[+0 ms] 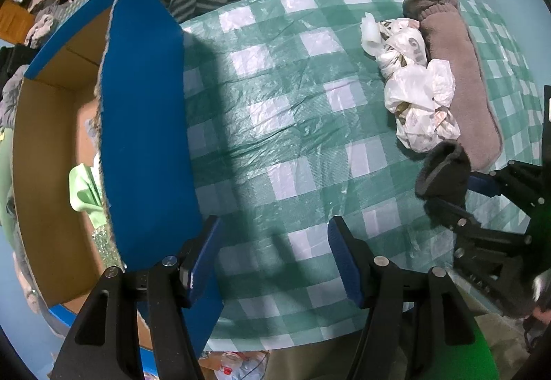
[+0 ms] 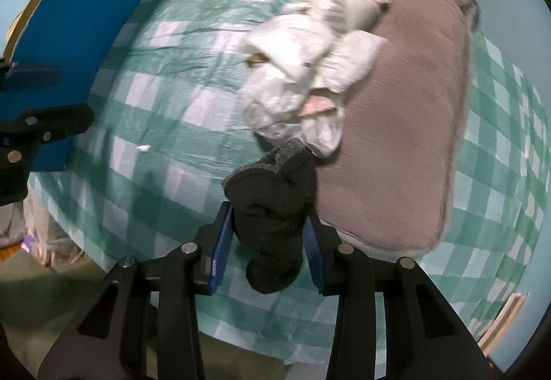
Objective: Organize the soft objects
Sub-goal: 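Close the left tool on the white plastic bag bundle while the right tool holds the black sock, then carry the white bag bundle and black sock over the box, then open both tools to drop the bag bundle and black sock into the box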
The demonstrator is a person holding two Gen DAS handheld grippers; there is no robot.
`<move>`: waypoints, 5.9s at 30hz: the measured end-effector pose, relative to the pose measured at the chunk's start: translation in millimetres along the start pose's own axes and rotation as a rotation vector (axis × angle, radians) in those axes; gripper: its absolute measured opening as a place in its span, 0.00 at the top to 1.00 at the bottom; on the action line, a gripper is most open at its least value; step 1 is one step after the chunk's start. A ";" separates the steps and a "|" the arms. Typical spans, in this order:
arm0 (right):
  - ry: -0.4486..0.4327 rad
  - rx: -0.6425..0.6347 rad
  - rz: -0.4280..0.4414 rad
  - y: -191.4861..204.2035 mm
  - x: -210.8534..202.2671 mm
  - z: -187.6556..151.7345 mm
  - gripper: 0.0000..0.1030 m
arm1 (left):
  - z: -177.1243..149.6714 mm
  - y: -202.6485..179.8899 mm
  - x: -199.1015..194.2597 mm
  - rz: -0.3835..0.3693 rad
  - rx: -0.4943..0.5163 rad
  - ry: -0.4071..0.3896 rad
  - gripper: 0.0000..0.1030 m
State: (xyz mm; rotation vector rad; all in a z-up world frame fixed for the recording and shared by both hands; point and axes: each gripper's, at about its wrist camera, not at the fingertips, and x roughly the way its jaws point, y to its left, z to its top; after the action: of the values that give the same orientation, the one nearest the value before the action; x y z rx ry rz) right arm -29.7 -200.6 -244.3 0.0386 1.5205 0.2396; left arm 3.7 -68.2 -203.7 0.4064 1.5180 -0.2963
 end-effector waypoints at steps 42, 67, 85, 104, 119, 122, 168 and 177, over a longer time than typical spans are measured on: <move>-0.197 0.136 0.074 -144.4 -85.1 12.1 0.62 | 115.7 -98.0 16.9 -0.061 -0.119 0.004 0.22; -0.203 0.086 0.089 -152.8 -91.4 45.9 0.62 | 116.2 -120.6 42.4 -0.077 -0.103 0.061 0.65; -0.226 0.084 0.077 -128.1 -109.1 46.6 0.62 | 76.9 -90.2 -8.6 -0.089 -0.047 -0.055 0.68; -0.260 0.045 0.065 -70.9 -140.5 49.4 0.62 | 40.0 -32.9 -68.1 -0.077 -0.097 -0.160 0.68; -0.291 -0.015 0.098 -4.5 -152.0 66.4 0.63 | 8.5 20.4 -92.9 -0.055 -0.159 -0.203 0.68; -0.294 -0.036 0.107 12.2 -151.5 71.3 0.62 | 1.5 32.4 -96.3 -0.053 -0.175 -0.211 0.68; -0.220 -0.291 0.166 241.7 -96.6 145.2 0.62 | -73.5 208.5 -67.4 -0.004 -0.419 -0.230 0.68; -0.176 -0.314 0.159 252.0 -79.8 155.2 0.62 | -74.9 225.2 -47.9 -0.003 -0.467 -0.182 0.67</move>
State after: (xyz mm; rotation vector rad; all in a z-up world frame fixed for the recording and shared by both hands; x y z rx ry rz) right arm 88.4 50.2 -113.5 -0.0679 1.2920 0.5848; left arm 32.0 163.6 -140.0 0.0056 1.3570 0.0238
